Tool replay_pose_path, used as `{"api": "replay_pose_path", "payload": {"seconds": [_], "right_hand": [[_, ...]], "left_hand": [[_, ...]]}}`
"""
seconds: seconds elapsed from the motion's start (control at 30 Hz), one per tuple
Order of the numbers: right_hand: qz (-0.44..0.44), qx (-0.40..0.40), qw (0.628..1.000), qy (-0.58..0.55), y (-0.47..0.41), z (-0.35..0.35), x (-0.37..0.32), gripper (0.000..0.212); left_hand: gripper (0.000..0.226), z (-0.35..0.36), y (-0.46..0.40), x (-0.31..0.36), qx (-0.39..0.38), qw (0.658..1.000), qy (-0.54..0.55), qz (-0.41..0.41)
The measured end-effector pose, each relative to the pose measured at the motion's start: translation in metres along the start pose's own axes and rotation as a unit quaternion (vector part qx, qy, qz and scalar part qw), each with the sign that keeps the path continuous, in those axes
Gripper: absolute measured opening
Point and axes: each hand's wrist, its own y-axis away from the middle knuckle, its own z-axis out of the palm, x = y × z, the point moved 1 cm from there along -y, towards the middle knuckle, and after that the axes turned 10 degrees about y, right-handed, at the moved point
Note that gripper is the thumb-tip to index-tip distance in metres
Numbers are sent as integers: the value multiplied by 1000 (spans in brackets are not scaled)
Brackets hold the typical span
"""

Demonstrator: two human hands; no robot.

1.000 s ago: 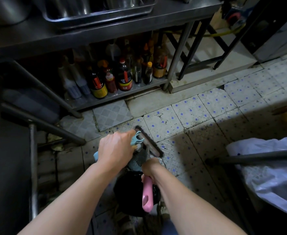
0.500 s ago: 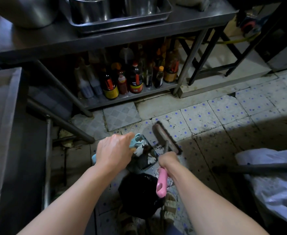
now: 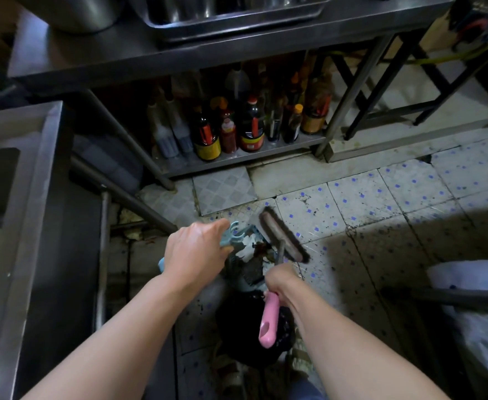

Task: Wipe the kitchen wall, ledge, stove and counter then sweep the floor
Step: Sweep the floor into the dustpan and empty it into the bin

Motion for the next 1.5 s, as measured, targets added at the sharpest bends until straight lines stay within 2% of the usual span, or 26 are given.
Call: {"api": "replay_pose_path", "payload": {"seconds": [0.1,0.2,0.27,0.33,0.4,0.5,0.73,0.9,1.07,1.17,1.33,1.5], "right_hand": [[3,-31,999,-24,10,20,2,27],[-33,-69,997,-1,28,37,3,9],[-40,-73,996,35,36,42,6,24],[-42,-57,997,21,41,46,9,14],[-34,-25,998,46,44,48,10,31],[-28,-4,998,52,51,40,10,37],[-14,33,999,17,47,7,19,34],[-6,63,998,29,32,-42,37,35],[6,73,997,18,14,-90,56,27],[0,87,996,23,1,-112,63,31],[25,80,996,-9,-25,-124,72,33],[26,49,998,-19,-16,-96,77,32]], "left_hand": [[34,3,6,-6,1,1000,4,2],[34,4,13,-12,-4,1000,16,4],[31,6,18,-16,-4,1000,20,10],[29,7,23,-20,-4,1000,23,18],[29,7,26,-23,-4,999,24,20],[31,6,31,-26,-6,999,38,14],[33,5,44,-12,9,999,44,17],[23,11,46,23,5,999,22,35],[22,11,44,67,9,999,3,49],[21,16,40,88,4,999,6,54],[26,35,32,105,-17,998,1,58],[35,43,27,96,-20,999,4,46]]}}
